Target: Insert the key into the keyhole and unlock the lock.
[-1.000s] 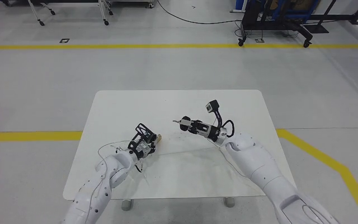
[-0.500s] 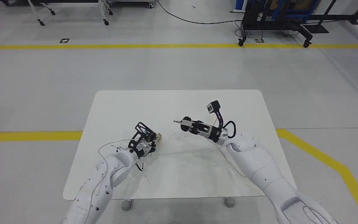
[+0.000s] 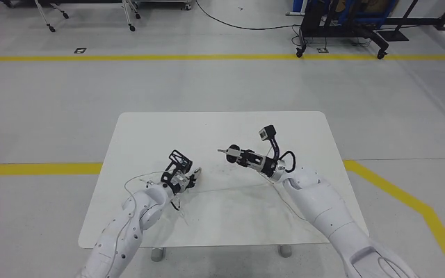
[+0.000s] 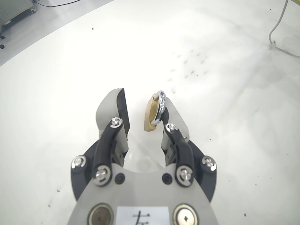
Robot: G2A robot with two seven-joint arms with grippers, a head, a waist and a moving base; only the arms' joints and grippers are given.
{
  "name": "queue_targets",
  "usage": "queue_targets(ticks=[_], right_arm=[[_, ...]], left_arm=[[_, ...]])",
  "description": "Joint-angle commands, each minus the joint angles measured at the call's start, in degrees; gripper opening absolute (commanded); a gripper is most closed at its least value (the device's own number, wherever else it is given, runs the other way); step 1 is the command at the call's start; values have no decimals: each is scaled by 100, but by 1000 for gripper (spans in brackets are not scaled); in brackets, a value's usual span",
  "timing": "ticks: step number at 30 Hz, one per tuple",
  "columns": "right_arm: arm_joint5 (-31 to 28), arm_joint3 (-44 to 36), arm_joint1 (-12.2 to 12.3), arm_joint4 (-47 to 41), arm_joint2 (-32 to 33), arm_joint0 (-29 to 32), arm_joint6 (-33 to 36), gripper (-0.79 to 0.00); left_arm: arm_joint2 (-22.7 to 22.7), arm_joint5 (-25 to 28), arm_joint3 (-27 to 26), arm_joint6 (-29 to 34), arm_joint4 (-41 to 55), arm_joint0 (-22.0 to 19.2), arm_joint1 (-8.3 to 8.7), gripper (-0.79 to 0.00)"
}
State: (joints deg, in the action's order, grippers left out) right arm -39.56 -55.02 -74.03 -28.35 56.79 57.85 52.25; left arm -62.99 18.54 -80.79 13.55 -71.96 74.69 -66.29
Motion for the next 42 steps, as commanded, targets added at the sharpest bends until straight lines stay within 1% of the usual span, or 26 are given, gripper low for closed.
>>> queue_targets(ticks=[1,2,13,15,17,20,21,29,30,31,33,35,36,38,39,40,41,42], right_arm=[[-6,-28,7,14,29,17,-8,-785],[0,-40,11,30,41,26,-14,-785],[-1,-219,53,183,166,137,-71,-785],[-14,-262,65,202,204,172,-97,-785],[-11,-316,77,225,236,207,-104,-785],[49,-367,84,195,260,250,-128,-785],[49,-367,84,195,260,250,-128,-785],[49,-367,84,195,260,250,-128,-785],[49,-367,84,195,260,250,-128,-785],[88,-394,83,221,259,272,-203,-785],[159,-516,71,299,249,330,-453,-785],[201,-581,51,359,219,365,-681,-785],[216,-582,39,412,206,367,-818,-785],[248,-571,16,561,174,354,-1084,-785],[257,-575,2,602,156,356,-1210,-785],[276,-567,-11,665,141,354,-1344,-785],[306,-564,-23,759,119,348,-1472,-785],[326,-573,-35,815,99,350,-1577,-785]], left_arm=[[11,12,26,9,10,-18,-7,-665],[14,17,38,9,11,-28,-9,-785],[44,66,140,-9,67,-147,-43,-785],[-15,105,122,-25,337,-146,-52,-785],[-149,196,69,25,929,-120,-61,-785],[-435,314,-117,278,1755,-41,-42,-785],[-531,327,-227,407,1901,11,-25,-785],[-558,341,-279,463,1915,29,-17,-785],[-583,279,-257,396,2231,91,-33,-785],[-637,212,-197,453,2927,147,-61,-785],[-822,14,9,819,4381,83,-102,-785],[-963,-335,224,1476,5788,-106,-140,-785],[-1039,-583,388,1795,6545,-195,-162,-785],[-1161,-1040,720,2637,8009,-451,-201,-785],[-1248,-1290,965,2889,8628,-577,-218,-785],[-1275,-1566,1182,3223,9126,-721,-235,-785],[-1322,-1731,1397,3466,9520,-880,-248,-785],[-1329,-1855,1613,3574,9671,-1022,-255,-785]])
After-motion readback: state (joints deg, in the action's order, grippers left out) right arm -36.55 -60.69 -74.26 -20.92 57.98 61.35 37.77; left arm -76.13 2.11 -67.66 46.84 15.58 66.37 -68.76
